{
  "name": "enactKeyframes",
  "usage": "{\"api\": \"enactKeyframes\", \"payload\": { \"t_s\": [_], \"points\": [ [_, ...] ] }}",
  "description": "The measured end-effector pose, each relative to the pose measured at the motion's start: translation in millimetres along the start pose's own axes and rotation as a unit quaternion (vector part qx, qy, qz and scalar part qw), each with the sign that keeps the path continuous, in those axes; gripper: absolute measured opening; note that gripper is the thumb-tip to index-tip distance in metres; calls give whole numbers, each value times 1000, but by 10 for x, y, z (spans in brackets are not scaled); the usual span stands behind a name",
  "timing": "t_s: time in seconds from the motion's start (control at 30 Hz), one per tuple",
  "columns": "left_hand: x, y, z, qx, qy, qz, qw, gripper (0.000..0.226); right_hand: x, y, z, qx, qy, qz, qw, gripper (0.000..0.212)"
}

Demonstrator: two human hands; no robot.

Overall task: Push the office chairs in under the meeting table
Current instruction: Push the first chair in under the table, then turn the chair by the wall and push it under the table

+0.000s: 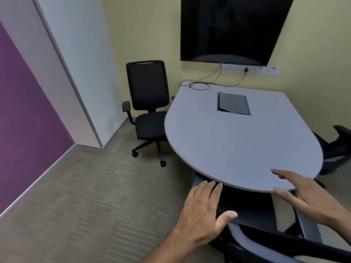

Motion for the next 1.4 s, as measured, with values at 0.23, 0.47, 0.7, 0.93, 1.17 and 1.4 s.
{"api": "enactKeyframes", "payload": {
  "t_s": [0.23,0.47,0.7,0.93,1.17,1.4],
  "points": [
    [-1434,348,178,-43,83,-43,995,87,-855,-809,-1087,-43,18,49,998,80],
    [-3085,562,-8,-122,148,-48,980,101,-1571,-1543,-2339,-30,35,70,996,85],
    [-4481,889,-650,-125,169,-70,975,103,-2734,-1918,-3447,-10,76,68,995,90],
    [-5584,1186,-1207,-109,171,-92,975,100,-3650,-2145,-4398,11,48,48,998,93],
    [-6730,1363,-1483,-103,160,-109,976,96,-4330,-2514,-5280,35,26,62,997,93],
    [-7989,1481,-1643,-135,133,-102,977,102,-5064,-2901,-6111,34,-21,73,997,89]
  ]
}}
Point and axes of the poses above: each hand's wrist, its own z-axis away from the middle knuckle, its own y-axis out of the back of the hand, x = y × z, the point moved 10 cm from there along -z, towards the middle knuckle, and after that the axes turned 14 degrees about -y, right-handed, at the moved point
